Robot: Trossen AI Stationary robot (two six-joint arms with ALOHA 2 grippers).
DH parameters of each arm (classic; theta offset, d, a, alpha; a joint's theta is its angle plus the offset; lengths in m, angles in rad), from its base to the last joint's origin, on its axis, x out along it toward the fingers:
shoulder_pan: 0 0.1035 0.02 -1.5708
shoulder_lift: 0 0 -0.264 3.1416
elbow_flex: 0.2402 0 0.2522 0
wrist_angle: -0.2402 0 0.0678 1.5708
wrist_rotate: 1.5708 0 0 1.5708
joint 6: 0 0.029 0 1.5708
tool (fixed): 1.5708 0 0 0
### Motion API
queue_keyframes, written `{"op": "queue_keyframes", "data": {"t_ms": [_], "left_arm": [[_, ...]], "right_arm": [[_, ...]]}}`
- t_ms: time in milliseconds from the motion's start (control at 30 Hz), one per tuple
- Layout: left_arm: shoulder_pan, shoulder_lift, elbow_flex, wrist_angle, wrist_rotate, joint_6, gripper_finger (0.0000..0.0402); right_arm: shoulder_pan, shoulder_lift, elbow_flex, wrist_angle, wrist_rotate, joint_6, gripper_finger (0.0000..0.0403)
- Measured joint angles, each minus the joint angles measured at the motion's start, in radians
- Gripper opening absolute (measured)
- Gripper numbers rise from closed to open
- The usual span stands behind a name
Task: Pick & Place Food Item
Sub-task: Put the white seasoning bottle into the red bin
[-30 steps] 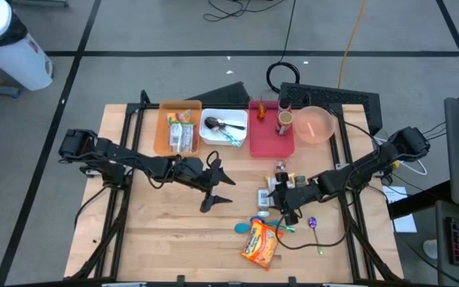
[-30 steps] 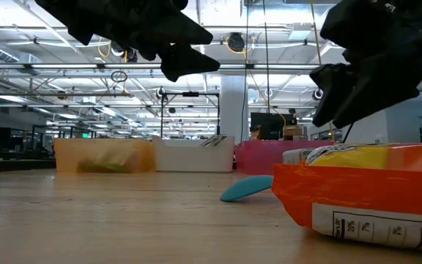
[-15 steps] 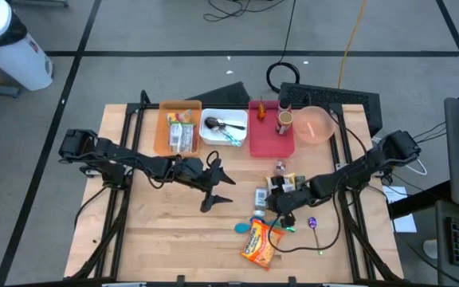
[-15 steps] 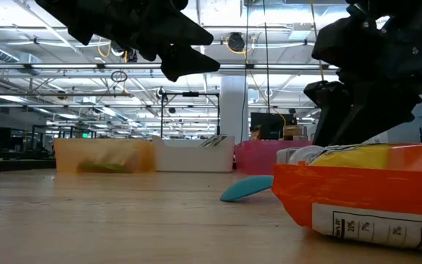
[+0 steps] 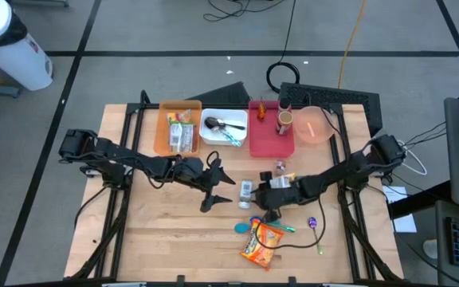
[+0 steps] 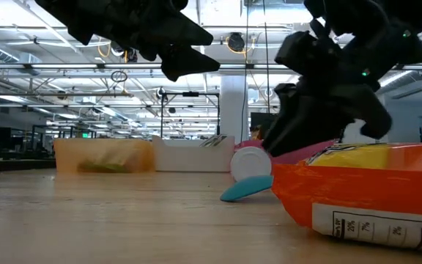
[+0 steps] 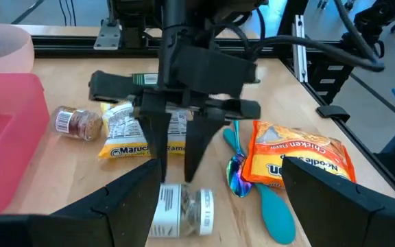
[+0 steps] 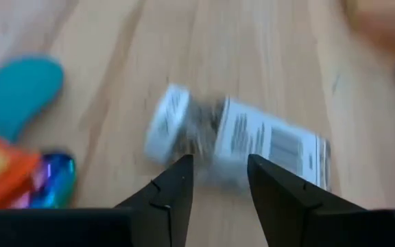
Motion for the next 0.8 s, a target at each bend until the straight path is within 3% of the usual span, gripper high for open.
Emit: {"op": "queue_keyframes", "data": {"t_ms": [233, 600, 800], "left_arm": [[0.001, 0.0, 0.0, -0.021, -0.001, 0.007, 0.0306], [0.001, -0.001, 0.0, -0.056, -0.001, 0.005, 0.0306], [0.001, -0.001, 0.0, -0.079, 0.0, -0.022, 0.0306]], "right_arm": [[-0.001, 0.035, 0.0, 0.174, -0.001, -0.092, 0.013], [0.021, -0.01, 0.0, 0.108, -0.004, -0.163, 0.0129], [0.073, -0.011, 0.0, 0.069, -0.132, -0.191, 0.0106]]}}
